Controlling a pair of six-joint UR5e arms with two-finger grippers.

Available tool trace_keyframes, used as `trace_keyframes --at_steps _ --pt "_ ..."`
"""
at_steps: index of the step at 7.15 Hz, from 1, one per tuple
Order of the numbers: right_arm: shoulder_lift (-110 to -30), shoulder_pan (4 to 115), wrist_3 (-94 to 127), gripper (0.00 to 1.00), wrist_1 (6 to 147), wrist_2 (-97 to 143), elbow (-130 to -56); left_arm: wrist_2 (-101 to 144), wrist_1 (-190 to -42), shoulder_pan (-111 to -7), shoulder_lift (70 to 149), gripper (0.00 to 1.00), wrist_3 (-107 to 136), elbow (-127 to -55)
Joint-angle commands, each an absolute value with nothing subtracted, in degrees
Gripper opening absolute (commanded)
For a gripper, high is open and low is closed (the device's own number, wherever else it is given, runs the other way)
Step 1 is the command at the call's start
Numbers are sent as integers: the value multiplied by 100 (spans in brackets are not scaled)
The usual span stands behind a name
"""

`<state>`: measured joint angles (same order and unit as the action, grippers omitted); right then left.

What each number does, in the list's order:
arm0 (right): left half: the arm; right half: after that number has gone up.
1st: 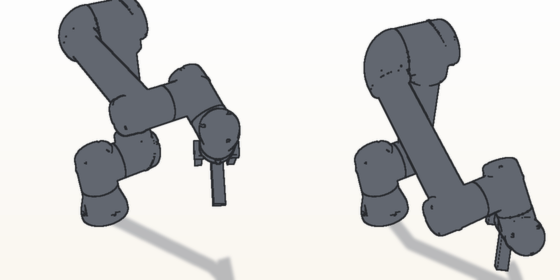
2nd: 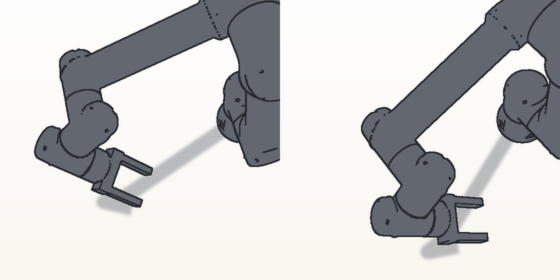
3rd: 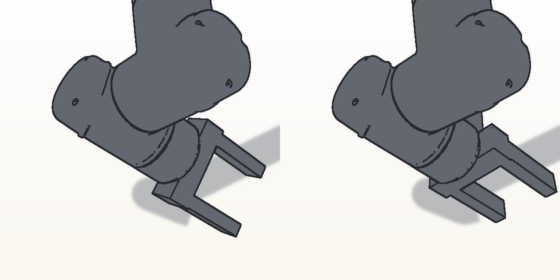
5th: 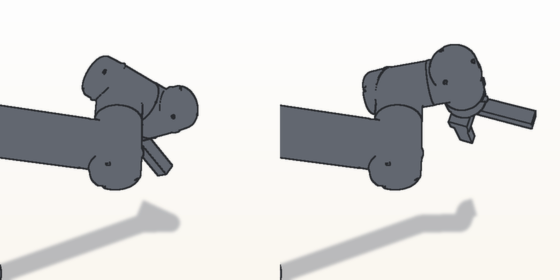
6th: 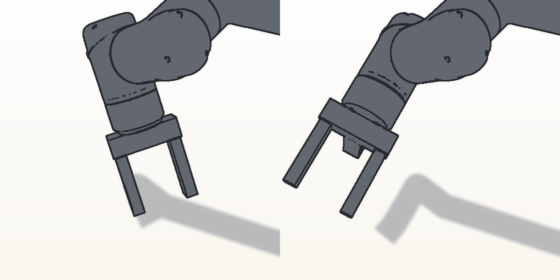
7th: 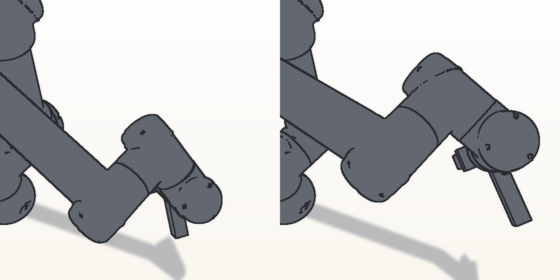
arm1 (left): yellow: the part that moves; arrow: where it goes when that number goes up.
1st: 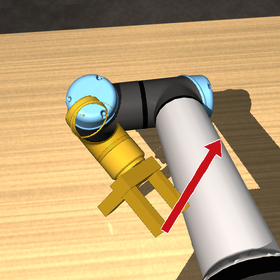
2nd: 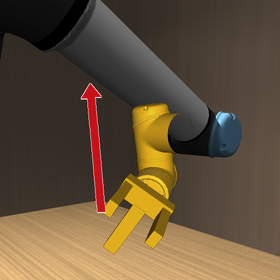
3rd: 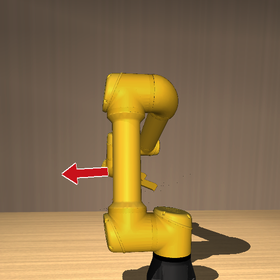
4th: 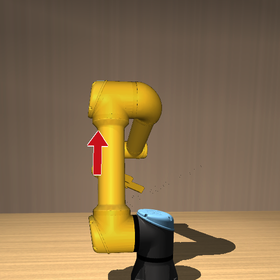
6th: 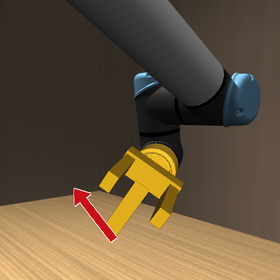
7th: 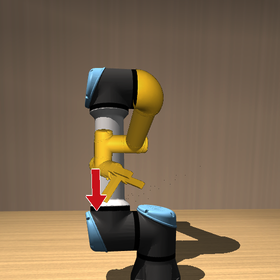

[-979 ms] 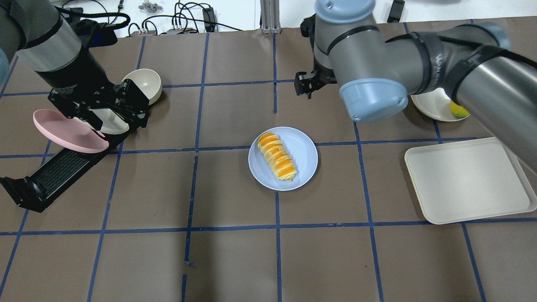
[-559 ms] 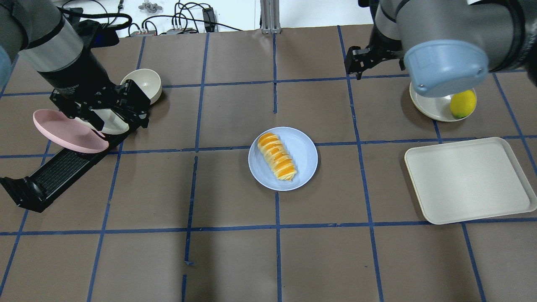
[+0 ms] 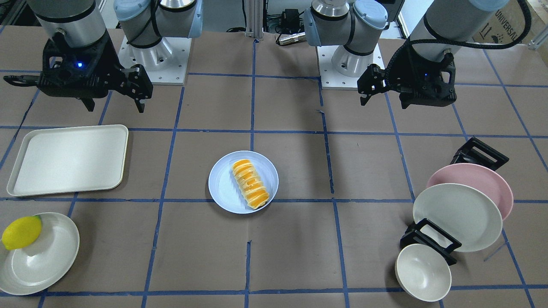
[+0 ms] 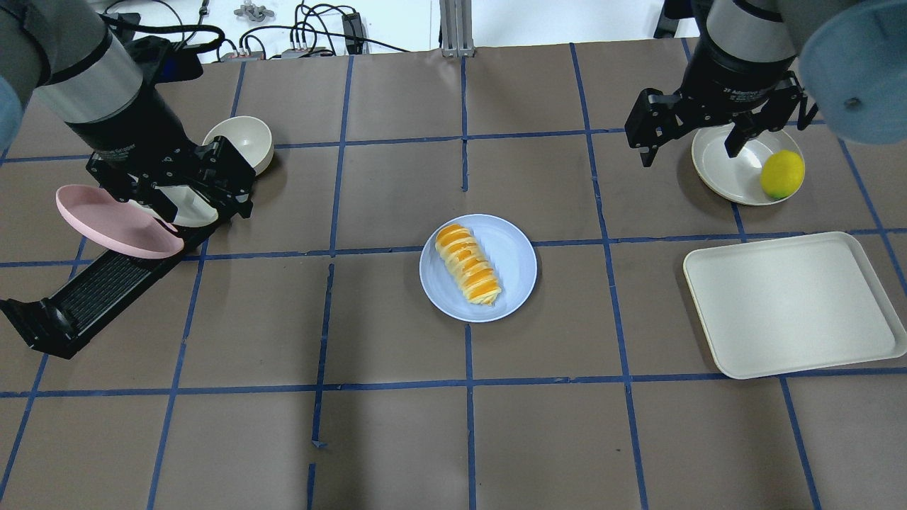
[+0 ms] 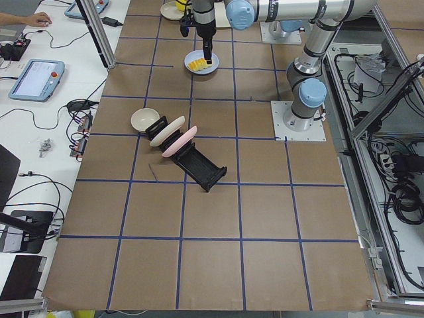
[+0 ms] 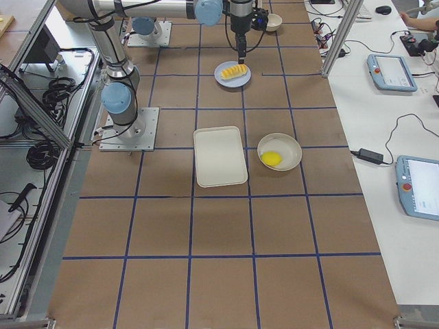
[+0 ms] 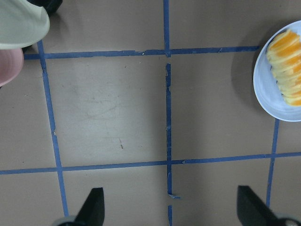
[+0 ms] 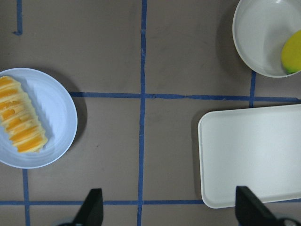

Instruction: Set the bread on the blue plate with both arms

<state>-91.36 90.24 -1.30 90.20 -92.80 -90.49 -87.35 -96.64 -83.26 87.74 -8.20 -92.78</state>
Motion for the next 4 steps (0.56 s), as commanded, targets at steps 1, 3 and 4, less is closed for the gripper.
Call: trace_keyframes --at_steps 1,3,4 --pt "-9246 9044 62 100 8754 -9193 -9035 -8728 -9642 -8254 8850 100 -852 -9281" --pt "-9246 9044 35 100 8745 -9254 -9035 -8719 -9633 -8244 8833 100 -853 -9272" --pt "-9246 9044 44 100 8745 -9264 -9044 -8727 -9650 -8253 8833 100 -853 -9281"
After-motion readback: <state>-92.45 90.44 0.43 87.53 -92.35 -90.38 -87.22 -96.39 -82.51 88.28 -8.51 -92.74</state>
